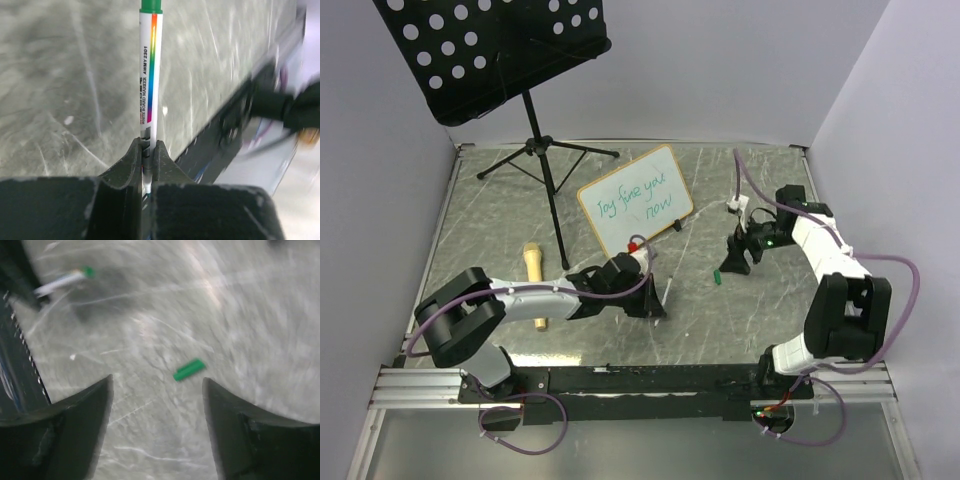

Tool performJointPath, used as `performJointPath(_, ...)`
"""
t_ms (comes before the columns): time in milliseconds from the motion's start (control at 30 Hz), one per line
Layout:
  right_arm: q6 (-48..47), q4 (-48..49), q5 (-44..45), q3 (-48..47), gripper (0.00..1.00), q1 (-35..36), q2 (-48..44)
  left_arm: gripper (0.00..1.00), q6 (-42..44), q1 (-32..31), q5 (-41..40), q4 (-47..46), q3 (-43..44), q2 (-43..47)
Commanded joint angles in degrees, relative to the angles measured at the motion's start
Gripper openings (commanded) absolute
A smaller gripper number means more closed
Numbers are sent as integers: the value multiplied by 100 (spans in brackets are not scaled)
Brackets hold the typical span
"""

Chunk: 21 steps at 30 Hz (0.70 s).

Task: Write a sentence on the whiteboard
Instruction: Pass from the left arm to the right

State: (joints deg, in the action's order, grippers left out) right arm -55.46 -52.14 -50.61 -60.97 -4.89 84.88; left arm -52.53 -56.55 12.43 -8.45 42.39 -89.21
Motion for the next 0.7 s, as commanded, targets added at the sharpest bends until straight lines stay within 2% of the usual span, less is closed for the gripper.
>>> performJointPath(0,-5055,-2817,-1625,-372,100,49,-446,1,1877,267,1392,377,392,141)
performJointPath(33,-5932,-3037,-1732,-380,100,110,-455,1,2035,303,1794,501,480,54)
performJointPath(100,-6563,-3458,-1698,-485,100,459,-420,1,2492,347,2061,835,761,-61)
performJointPath(200,-6530,-3112,-1698,-347,100,1136,-490,1,2801,373,2606,1178,1042,-237)
performJointPath(300,-5821,-2216,-1707,83,99,1419,-1103,1,2801,504,3168,1135,1157,-360)
performJointPath(333,-5409,-1673,-1550,181,99,1594,-1253,1,2740,549,3326,1126,1157,-421)
performJointPath(433,-4749,-942,-1007,506,96,2007,-1658,1,2635,707,3854,1065,1218,-509)
performJointPath(600,-4404,-736,-600,692,86,2457,-1852,1,2687,786,4189,1372,1613,-711)
performJointPath(667,-4298,-605,-398,709,80,2702,-1870,1,2617,795,4311,1346,1658,-756)
